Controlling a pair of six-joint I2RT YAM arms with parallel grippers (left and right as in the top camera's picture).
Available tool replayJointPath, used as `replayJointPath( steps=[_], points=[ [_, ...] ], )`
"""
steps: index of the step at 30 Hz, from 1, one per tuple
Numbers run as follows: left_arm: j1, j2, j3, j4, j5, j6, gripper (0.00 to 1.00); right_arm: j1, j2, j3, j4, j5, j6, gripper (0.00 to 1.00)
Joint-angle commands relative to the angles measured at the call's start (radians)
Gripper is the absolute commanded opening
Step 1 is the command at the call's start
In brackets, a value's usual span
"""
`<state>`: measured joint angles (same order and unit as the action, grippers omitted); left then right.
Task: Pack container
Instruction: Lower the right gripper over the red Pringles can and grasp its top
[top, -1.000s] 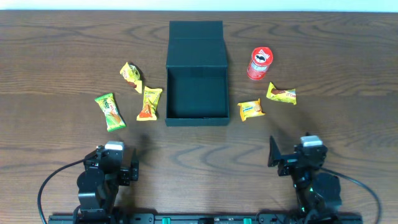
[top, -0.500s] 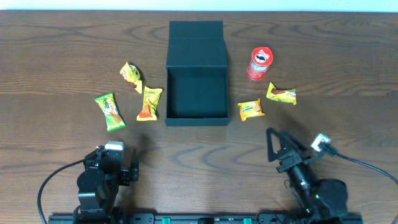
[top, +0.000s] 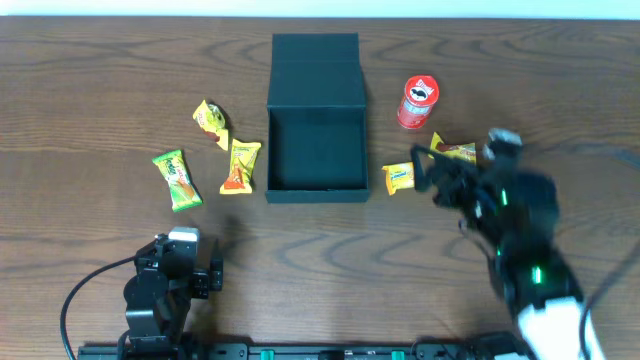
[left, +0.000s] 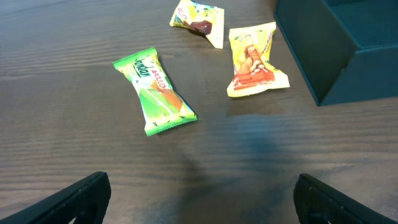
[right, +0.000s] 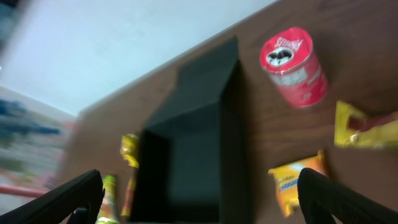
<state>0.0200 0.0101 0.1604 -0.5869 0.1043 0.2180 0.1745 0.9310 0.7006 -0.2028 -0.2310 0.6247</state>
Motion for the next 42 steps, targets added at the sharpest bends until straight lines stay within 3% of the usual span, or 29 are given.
replayJointPath(
  steps=[1, 8, 14, 18, 22, 27, 42],
  points=[
    [0.006, -0.006, -0.007, 0.0, -0.004, 0.003, 0.95, 0.008, 0.199, 0.175, -0.07, 0.073, -0.258, 0.99],
    [0.006, -0.006, -0.007, 0.0, -0.004, 0.003, 0.95, 0.002, 0.672, 0.577, -0.157, 0.291, -0.46, 0.99],
    [0.006, -0.006, -0.007, 0.0, -0.004, 0.003, 0.95, -0.039, 1.003, 0.921, -0.302, 0.294, -0.463, 0.99],
    [0.006, -0.006, -0.007, 0.0, -0.004, 0.003, 0.95, -0.051, 1.133, 1.079, -0.426, 0.295, -0.461, 0.99],
    [0.006, -0.006, -0.007, 0.0, -0.004, 0.003, 0.95, -0.06, 1.195, 1.126, -0.496, 0.283, -0.439, 0.99],
    [0.006, -0.006, -0.007, 0.0, -0.004, 0.003, 0.95, -0.063, 1.224, 1.126, -0.517, 0.127, -0.439, 0.99],
    [0.006, -0.006, -0.007, 0.0, -0.004, 0.003, 0.95, -0.059, 1.264, 1.122, -0.606, 0.118, -0.439, 0.99]
  ],
)
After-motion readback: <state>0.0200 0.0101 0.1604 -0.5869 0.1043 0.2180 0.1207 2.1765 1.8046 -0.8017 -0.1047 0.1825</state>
